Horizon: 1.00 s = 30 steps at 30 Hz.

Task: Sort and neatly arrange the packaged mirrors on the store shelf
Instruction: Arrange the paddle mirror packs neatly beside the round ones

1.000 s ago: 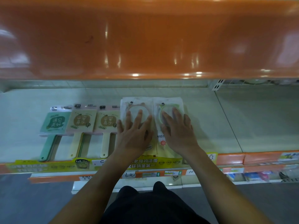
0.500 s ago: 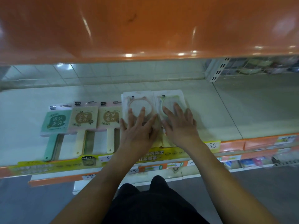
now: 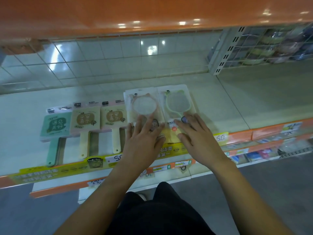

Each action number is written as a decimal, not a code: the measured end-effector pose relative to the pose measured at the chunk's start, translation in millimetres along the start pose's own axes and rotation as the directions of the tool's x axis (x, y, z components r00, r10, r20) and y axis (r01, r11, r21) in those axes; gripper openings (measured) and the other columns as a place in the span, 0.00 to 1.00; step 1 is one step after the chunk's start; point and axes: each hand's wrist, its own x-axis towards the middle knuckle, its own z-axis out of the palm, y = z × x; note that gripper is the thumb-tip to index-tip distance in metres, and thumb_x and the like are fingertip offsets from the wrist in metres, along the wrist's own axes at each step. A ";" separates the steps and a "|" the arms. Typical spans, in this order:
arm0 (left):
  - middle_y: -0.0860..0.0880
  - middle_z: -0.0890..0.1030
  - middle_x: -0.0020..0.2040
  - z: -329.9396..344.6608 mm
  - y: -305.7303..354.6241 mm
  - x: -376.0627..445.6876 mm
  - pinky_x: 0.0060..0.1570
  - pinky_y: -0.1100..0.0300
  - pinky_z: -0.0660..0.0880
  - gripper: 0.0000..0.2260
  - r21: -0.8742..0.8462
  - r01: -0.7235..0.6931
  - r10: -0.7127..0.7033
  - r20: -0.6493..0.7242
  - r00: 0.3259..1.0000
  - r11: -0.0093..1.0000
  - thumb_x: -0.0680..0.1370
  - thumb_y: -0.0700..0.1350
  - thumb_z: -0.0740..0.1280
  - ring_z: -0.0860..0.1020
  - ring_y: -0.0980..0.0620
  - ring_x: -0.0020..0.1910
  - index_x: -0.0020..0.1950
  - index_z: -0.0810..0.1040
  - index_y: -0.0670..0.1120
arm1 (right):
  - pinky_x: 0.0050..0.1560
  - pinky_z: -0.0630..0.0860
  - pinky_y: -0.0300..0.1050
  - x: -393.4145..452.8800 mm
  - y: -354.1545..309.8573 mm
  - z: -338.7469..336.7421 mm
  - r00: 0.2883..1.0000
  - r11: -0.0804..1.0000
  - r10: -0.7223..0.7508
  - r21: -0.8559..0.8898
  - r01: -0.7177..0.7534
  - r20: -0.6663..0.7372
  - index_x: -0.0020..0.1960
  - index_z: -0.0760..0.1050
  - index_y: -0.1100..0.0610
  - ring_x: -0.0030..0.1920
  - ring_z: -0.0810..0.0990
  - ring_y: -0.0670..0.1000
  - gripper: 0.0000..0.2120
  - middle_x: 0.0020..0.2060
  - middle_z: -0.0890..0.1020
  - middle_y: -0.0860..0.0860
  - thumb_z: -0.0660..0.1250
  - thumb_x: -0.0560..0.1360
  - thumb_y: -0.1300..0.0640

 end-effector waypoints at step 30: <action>0.49 0.58 0.77 -4.8 41.3 -9.0 0.72 0.40 0.55 0.21 -0.018 0.197 -0.198 -0.034 0.980 0.980 0.80 0.55 0.53 0.53 0.41 0.76 0.74 0.63 0.56 | 0.72 0.57 0.61 6.4 -1.0 -25.0 0.996 0.998 -0.055 0.023 0.053 0.076 0.75 0.63 0.46 0.76 0.52 0.62 0.25 0.77 0.57 0.54 0.58 0.80 0.41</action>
